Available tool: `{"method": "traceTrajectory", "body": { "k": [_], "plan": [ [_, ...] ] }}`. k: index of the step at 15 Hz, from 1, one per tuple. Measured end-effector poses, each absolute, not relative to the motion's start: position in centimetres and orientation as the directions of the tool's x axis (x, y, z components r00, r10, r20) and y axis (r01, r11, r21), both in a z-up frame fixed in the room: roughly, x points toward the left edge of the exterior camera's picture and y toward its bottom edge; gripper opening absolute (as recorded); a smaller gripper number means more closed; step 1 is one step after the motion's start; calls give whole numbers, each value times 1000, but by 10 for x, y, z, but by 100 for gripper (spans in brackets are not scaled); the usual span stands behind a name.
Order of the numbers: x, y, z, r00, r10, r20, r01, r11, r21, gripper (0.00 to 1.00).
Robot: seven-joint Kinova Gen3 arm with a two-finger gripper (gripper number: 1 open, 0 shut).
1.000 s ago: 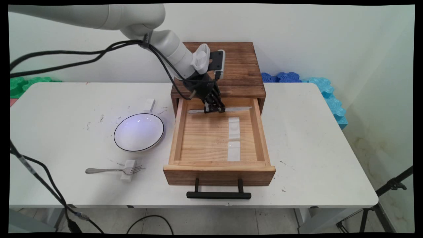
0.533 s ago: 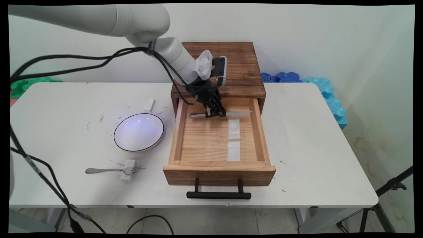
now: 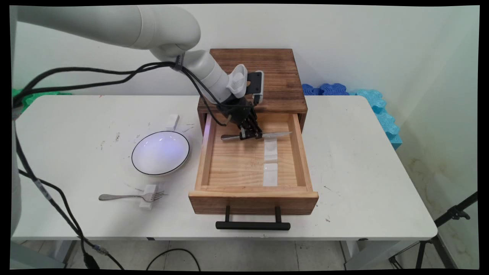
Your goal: Place the picked object into the drawer
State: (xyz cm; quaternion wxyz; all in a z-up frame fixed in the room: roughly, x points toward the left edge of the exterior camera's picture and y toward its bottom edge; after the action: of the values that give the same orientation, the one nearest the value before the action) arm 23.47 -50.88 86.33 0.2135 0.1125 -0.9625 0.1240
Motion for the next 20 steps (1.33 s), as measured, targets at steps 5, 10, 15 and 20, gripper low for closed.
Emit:
{"method": "traceTrajectory", "body": {
  "k": [5,10,15,20],
  "plan": [
    [230,-510,854,-877,-179,447,-285,941,-182,0],
    [228,-510,847,-870,-191,454,-297,939,-175,0],
    [224,-510,842,-864,-199,463,-306,937,-168,0],
    [221,-509,840,-859,-198,471,-307,937,-167,0]
  ]
}}
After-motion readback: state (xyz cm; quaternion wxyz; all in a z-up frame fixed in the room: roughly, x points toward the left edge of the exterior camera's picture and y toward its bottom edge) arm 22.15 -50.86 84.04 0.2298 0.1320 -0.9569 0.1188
